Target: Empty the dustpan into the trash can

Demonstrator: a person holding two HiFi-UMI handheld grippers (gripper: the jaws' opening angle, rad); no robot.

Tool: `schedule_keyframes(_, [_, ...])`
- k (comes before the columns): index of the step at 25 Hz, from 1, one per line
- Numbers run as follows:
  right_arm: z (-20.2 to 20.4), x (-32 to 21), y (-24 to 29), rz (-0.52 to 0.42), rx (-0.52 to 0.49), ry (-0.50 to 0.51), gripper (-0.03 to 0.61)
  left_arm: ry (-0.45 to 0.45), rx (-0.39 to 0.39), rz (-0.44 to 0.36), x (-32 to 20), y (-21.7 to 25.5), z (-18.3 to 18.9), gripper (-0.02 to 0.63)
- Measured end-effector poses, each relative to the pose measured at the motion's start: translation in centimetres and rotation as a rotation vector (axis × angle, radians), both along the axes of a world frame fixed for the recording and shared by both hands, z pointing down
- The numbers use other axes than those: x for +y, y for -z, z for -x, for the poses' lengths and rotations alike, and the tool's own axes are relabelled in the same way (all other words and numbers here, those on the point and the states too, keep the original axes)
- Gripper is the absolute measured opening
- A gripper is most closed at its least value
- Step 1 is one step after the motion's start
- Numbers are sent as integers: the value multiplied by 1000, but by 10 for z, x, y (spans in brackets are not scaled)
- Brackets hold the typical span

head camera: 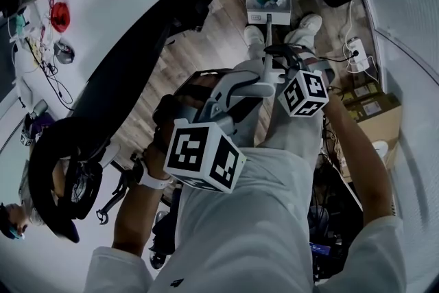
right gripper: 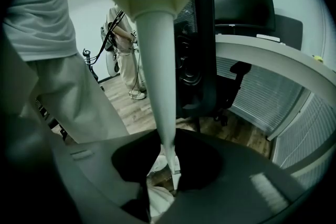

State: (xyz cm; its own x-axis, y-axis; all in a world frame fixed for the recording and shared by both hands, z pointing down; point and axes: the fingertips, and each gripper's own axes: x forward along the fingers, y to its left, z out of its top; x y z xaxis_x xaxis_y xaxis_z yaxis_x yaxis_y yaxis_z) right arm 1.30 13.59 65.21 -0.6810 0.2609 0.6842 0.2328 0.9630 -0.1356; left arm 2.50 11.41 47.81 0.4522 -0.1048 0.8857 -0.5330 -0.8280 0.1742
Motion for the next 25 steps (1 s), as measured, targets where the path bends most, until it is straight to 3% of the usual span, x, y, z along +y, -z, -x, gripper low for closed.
schedule_keyframes(25, [-2,-5,81,-14,6,27,94,2,32,7,-5,82,0,143])
